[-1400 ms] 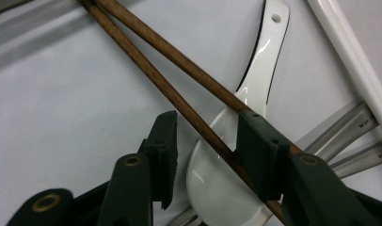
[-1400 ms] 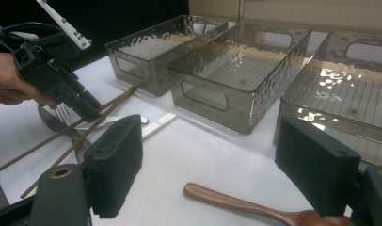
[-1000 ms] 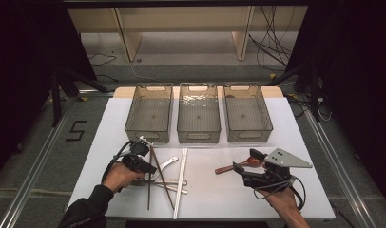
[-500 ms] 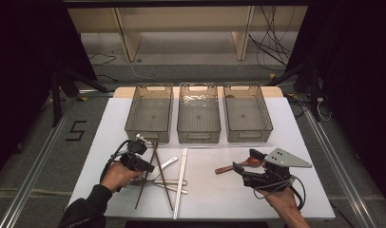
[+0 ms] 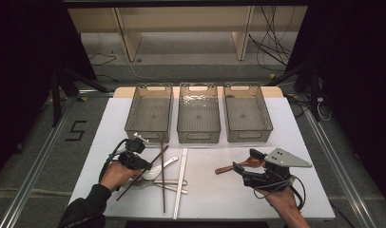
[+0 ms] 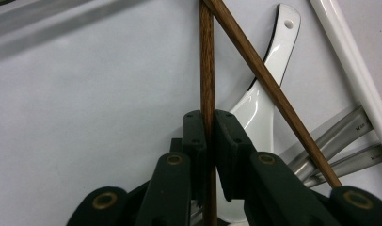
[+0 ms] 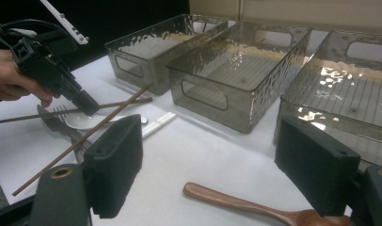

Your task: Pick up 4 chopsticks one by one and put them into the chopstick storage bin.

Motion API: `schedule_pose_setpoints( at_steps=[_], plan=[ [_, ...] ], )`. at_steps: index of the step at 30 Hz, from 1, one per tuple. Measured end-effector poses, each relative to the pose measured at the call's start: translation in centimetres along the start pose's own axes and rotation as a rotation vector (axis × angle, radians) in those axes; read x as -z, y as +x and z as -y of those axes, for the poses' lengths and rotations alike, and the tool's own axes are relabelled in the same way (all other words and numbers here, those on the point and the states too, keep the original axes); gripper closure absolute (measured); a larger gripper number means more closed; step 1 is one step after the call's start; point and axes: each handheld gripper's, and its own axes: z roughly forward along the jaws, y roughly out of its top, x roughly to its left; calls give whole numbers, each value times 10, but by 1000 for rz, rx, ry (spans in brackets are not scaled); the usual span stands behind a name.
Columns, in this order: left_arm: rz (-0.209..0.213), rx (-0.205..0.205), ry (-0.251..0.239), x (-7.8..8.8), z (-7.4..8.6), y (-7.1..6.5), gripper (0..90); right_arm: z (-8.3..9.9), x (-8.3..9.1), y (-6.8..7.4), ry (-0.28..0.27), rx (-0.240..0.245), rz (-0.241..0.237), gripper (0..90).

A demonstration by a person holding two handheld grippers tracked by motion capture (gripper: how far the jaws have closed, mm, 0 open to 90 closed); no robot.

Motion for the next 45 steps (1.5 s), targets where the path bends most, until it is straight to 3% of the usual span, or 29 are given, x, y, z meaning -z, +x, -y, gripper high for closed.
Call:
schedule_pose_setpoints(
  at_steps=[20,30,35,45],
  plan=[
    [-28,-19,-39,10,0,4,836,0,0,0,-1,-1,-3,246],
    [-49,-24,-30,12,1,11,836,0,0,0,2,-2,-4,246],
    [-79,-52,-25,13,1,11,836,0,0,0,1,0,-4,247],
    [-84,-36,-16,13,3,18,836,0,0,1,0,0,-6,246]
  ],
)
